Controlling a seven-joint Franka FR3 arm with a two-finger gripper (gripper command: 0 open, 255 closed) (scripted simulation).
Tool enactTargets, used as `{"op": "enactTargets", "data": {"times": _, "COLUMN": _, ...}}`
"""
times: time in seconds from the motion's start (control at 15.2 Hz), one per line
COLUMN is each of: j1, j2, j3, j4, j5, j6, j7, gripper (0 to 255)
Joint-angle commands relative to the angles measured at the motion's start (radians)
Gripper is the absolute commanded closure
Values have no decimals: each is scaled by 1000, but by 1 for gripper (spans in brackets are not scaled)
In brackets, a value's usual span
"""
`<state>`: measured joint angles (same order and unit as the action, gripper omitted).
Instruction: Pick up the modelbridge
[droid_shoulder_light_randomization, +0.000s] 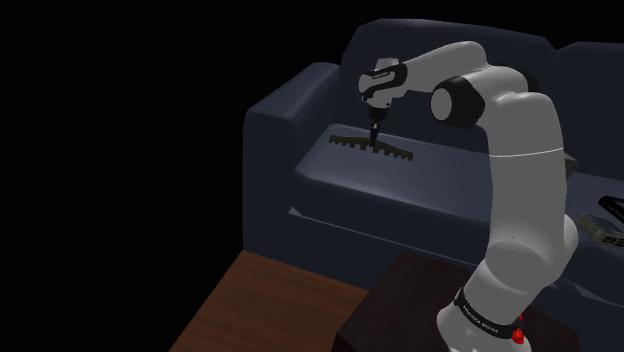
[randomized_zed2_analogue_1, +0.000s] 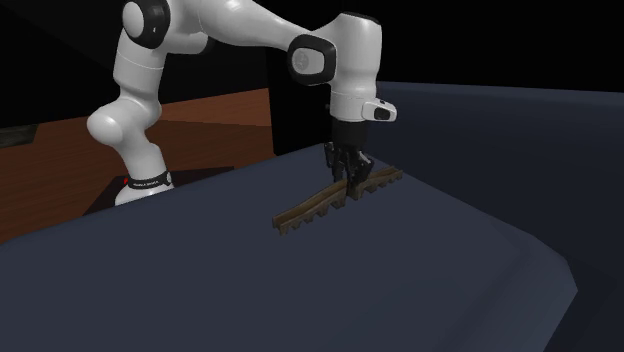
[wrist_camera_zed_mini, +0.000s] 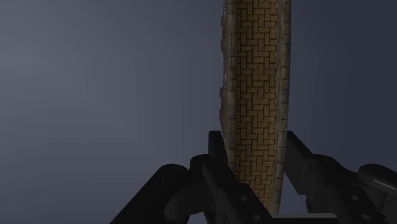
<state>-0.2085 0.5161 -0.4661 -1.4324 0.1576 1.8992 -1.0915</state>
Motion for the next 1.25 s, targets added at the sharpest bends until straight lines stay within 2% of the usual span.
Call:
{"op": "enactTargets", "data": {"times": 0.0, "j1": 0, "j2": 1, "j3": 0, "j4": 0, "j5": 0, "j6": 0, "j7": 0, "gripper": 255}}
{"op": "enactTargets", "data": {"times": 1.06, "j1": -21, "j2": -7, "j3": -7, "j4": 195, "j5": -7, "j6": -199, "j7": 3, "gripper": 255}}
{"op": "enactTargets", "data": {"times": 1.19, "j1": -22, "j2": -6, "j3": -7, "j4": 197, "j5": -7, "j6": -201, "j7": 2, "gripper": 255}}
